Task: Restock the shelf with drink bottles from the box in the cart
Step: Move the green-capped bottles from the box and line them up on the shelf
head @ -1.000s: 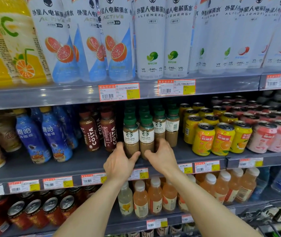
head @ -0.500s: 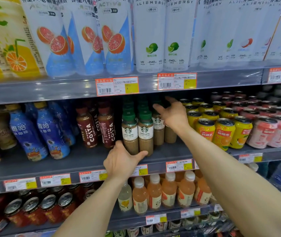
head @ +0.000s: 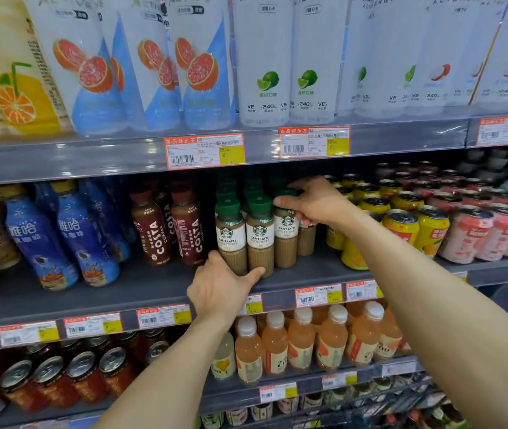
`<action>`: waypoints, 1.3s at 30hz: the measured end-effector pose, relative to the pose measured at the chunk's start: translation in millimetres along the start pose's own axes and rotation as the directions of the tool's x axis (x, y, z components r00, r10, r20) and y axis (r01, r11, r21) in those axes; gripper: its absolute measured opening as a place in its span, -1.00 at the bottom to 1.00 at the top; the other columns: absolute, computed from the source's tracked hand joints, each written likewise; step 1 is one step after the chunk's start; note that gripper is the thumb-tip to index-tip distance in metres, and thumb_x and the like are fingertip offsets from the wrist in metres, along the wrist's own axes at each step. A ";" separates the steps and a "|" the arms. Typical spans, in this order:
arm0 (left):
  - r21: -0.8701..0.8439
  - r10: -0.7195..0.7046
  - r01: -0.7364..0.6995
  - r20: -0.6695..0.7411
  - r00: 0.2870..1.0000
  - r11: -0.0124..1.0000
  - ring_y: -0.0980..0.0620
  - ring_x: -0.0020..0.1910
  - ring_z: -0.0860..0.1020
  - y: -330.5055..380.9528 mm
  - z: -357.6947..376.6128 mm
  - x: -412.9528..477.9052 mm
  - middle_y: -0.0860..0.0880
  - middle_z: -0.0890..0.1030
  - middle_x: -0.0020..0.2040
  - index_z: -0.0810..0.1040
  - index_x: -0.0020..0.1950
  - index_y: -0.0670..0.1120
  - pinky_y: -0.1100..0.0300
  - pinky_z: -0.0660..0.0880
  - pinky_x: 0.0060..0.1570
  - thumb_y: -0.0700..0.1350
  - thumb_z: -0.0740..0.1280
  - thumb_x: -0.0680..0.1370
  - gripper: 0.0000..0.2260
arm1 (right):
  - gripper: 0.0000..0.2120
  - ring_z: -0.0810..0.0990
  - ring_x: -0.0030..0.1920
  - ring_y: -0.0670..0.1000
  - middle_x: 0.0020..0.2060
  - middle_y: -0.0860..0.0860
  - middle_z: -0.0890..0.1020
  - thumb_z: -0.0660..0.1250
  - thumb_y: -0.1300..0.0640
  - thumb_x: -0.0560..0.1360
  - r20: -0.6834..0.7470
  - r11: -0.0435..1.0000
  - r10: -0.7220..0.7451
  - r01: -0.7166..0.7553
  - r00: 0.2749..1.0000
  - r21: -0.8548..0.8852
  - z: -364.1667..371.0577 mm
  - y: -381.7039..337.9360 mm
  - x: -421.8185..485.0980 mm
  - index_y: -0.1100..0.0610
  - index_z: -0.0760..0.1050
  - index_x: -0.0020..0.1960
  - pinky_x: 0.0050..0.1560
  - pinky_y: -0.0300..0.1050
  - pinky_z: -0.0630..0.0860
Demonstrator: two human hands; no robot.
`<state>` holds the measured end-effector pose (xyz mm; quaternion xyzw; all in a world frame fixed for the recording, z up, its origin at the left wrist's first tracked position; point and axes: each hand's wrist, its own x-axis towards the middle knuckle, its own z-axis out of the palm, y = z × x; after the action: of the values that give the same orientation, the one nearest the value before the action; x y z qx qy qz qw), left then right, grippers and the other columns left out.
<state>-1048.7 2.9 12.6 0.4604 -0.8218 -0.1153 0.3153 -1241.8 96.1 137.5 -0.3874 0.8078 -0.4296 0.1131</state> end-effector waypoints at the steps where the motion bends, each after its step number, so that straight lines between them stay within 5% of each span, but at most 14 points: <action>1: 0.013 -0.004 0.003 0.007 1.000 1.000 -0.08 0.00 0.58 3.3 0.1 -1.0 0.01 0.58 -0.07 0.37 0.03 -0.01 0.10 0.34 -0.25 0.56 0.32 0.21 -0.27 | -0.31 0.50 -0.55 -0.07 -0.53 -0.02 0.58 0.48 -0.09 0.46 0.004 1.000 0.002 -0.002 1.000 0.012 -0.1 -0.3 -1.0 0.13 0.34 0.48 -0.52 -0.23 0.43; 9: 0.062 -0.001 0.001 0.004 1.000 0.998 -0.08 0.03 0.56 5.3 -1.0 -4.7 -0.03 0.60 -0.05 0.41 0.08 -0.07 0.10 0.35 -0.25 0.55 0.31 0.26 -0.25 | -0.41 0.48 -0.56 -0.07 -0.52 -0.01 0.57 0.42 -0.14 0.50 0.037 1.000 -0.015 0.016 0.999 -0.010 -7.5 2.1 -9.0 0.13 0.42 0.42 -0.57 -0.24 0.39; 14: 0.060 0.001 -0.001 0.013 1.000 0.998 -0.07 0.02 0.57 4.6 -3.0 -5.1 -0.03 0.60 -0.06 0.41 0.08 -0.07 0.10 0.35 -0.26 0.55 0.31 0.27 -0.26 | -0.70 0.50 -0.54 -0.07 -0.52 0.00 0.58 0.40 -0.13 0.51 0.081 0.999 -0.052 0.051 0.995 0.006 -15.8 4.5 -15.4 0.07 0.54 0.08 -0.55 -0.23 0.42; 19: 0.062 0.001 0.000 -0.005 1.000 0.998 -0.08 0.02 0.57 6.0 -3.1 -5.5 -0.03 0.61 -0.07 0.42 0.06 -0.08 0.10 0.34 -0.27 0.53 0.33 0.27 -0.27 | -0.58 0.52 -0.52 -0.05 -0.50 0.01 0.59 0.40 -0.22 0.47 0.053 0.997 -0.066 0.064 0.996 0.033 -16.9 5.9 -21.4 0.09 0.53 0.10 -0.55 -0.21 0.42; 23: 0.061 0.008 -0.008 0.001 1.000 0.998 -0.07 0.02 0.57 4.8 -2.1 -5.7 -0.02 0.60 -0.08 0.41 0.06 -0.07 0.10 0.36 -0.26 0.53 0.32 0.28 -0.27 | -0.60 0.53 -0.51 -0.14 -0.52 -0.09 0.59 0.34 -0.34 0.43 -0.232 0.980 -0.123 0.155 0.965 0.126 -27.8 8.9 -20.2 -0.01 0.60 -0.06 -0.47 -0.25 0.43; 26: 0.052 0.012 -0.012 0.000 1.000 0.999 -0.07 0.01 0.56 3.9 -1.6 -5.4 -0.02 0.59 -0.08 0.41 0.06 -0.07 0.10 0.37 -0.26 0.53 0.32 0.28 -0.28 | -0.81 0.64 -0.20 -0.15 -0.26 -0.14 0.68 0.44 -0.14 0.45 -0.481 0.961 -0.154 0.245 0.863 0.131 -35.9 15.0 -5.8 -0.02 0.60 -0.18 -0.12 -0.15 0.56; 28: 0.048 0.011 -0.011 0.000 1.000 0.999 -0.07 0.01 0.57 3.9 -1.5 -5.3 -0.02 0.59 -0.09 0.41 0.06 -0.07 0.11 0.36 -0.26 0.53 0.32 0.28 -0.28 | -0.82 0.63 -0.06 -0.09 -0.10 -0.12 0.66 0.48 -0.10 0.44 -0.435 0.981 -0.118 0.171 0.893 0.085 -38.9 17.7 4.8 -0.06 0.60 -0.03 -0.02 -0.13 0.54; 31: 0.046 0.010 -0.010 -0.001 1.000 0.999 -0.07 0.00 0.57 3.7 -1.0 -5.1 -0.01 0.59 -0.09 0.41 0.05 -0.07 0.11 0.36 -0.27 0.54 0.31 0.27 -0.28 | -0.54 0.55 0.08 -0.06 0.07 -0.10 0.57 0.50 -0.17 0.40 -0.233 0.999 -0.035 0.027 0.972 -0.040 -38.5 20.6 15.2 -0.08 0.55 0.24 0.00 -0.21 0.42; 39: 0.035 0.007 -0.006 -0.012 1.000 0.999 -0.09 -0.02 0.57 2.2 1.1 -4.8 0.00 0.53 -0.18 0.37 -0.01 -0.06 0.10 0.34 -0.29 0.54 0.33 0.26 -0.30 | -0.62 0.49 0.30 0.01 0.33 -0.03 0.53 0.43 0.06 0.51 0.055 0.970 -0.052 0.064 0.997 -0.233 -58.4 16.2 13.1 -0.12 0.52 0.31 0.26 -0.14 0.42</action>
<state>-1049.1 8.0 10.8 0.4639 -0.8233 -0.0969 0.3125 -1289.3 127.5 162.2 -0.4318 0.8383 -0.3245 0.0736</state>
